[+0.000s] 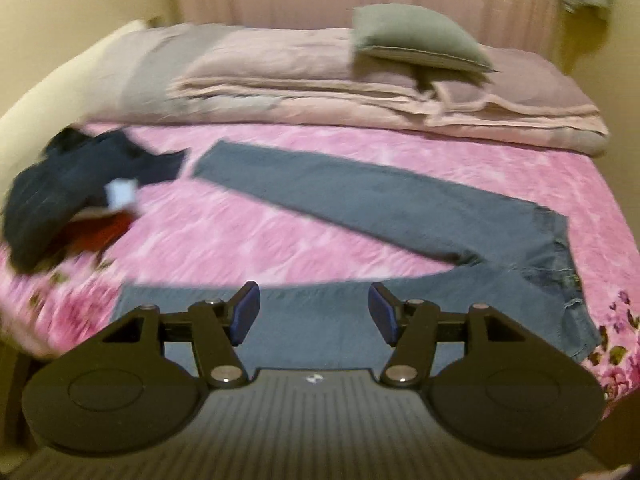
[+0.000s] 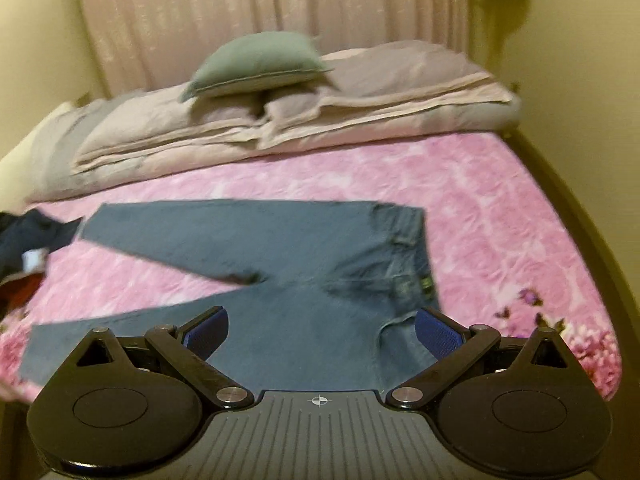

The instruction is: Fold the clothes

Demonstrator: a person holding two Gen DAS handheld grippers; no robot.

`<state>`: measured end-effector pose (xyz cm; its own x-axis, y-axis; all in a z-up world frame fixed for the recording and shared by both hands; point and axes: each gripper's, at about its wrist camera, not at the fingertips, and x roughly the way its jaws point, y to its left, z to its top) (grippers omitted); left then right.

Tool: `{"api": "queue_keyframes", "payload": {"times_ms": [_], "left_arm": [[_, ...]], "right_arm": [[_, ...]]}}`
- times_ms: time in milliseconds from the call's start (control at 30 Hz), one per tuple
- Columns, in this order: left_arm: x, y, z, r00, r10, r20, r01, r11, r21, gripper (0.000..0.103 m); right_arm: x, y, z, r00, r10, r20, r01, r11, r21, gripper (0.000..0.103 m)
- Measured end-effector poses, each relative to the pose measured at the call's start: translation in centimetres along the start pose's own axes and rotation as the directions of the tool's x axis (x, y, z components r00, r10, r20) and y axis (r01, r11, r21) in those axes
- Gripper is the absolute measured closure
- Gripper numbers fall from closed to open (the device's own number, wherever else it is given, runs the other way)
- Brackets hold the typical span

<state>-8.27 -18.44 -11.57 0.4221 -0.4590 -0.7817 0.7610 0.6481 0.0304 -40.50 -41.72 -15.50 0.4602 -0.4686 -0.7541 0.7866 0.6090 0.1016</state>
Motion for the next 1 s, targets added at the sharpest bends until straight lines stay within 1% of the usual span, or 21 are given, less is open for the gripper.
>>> {"api": "queue_keyframes", "payload": {"times_ms": [67,133,167,267,333,400,467,533,633,733,800,933,1000], "left_arm": [[2.1,0.0,2.7,0.999,-0.045,0.008,0.044,0.997,0.058,0.046],[4.2,-0.2,5.3,0.996,-0.090,0.014,0.088,0.988,0.124,0.044],[5.3,-0.1,6.5,0.993,-0.114,0.016,0.110,0.982,0.152,0.041],[8.6,0.2,10.1,0.984,-0.180,0.014,0.172,0.957,0.232,0.040],[11.1,0.6,12.0,0.979,-0.203,-0.002,0.196,0.944,0.263,0.040],[14.1,0.7,13.8,0.974,-0.227,-0.025,0.224,0.930,0.292,0.040],[16.6,0.5,14.8,0.969,-0.241,-0.050,0.245,0.917,0.315,0.040],[19.1,0.2,15.6,0.964,-0.256,-0.076,0.266,0.903,0.338,0.040],[22.7,-0.8,16.1,0.953,-0.279,-0.115,0.302,0.882,0.363,0.040],[26.1,-1.6,15.8,0.947,-0.286,-0.144,0.320,0.871,0.374,0.040],[28.8,-2.3,15.5,0.943,-0.291,-0.162,0.332,0.860,0.388,0.040],[34.1,-3.7,14.9,0.933,-0.300,-0.197,0.356,0.838,0.414,0.044],[36.8,-4.3,14.6,0.928,-0.304,-0.214,0.369,0.826,0.427,0.050]], "right_arm": [[0.9,0.4,1.2,0.999,-0.042,-0.011,0.042,0.999,0.029,0.001],[2.0,1.1,2.4,0.996,-0.082,-0.019,0.083,0.995,0.060,0.001],[2.5,1.5,3.0,0.995,-0.099,-0.023,0.100,0.992,0.071,0.001],[4.9,2.9,4.8,0.988,-0.146,-0.052,0.150,0.985,0.086,0.001],[7.0,3.4,6.2,0.984,-0.155,-0.091,0.164,0.981,0.100,0.001],[9.2,3.8,7.0,0.982,-0.156,-0.111,0.169,0.978,0.124,0.001],[11.3,4.2,7.7,0.980,-0.145,-0.136,0.164,0.977,0.140,0.001],[13.5,4.5,8.1,0.980,-0.126,-0.153,0.149,0.978,0.146,0.001],[17.3,4.3,8.9,0.978,-0.121,-0.172,0.149,0.976,0.160,0.001],[21.2,3.0,9.4,0.976,-0.112,-0.186,0.147,0.971,0.188,0.001],[24.1,1.9,9.9,0.976,-0.098,-0.196,0.135,0.974,0.183,0.001],[29.7,0.6,11.1,0.976,-0.085,-0.198,0.104,0.991,0.085,0.001],[32.5,0.2,11.7,0.978,-0.072,-0.195,0.075,0.997,0.009,0.001]]}}
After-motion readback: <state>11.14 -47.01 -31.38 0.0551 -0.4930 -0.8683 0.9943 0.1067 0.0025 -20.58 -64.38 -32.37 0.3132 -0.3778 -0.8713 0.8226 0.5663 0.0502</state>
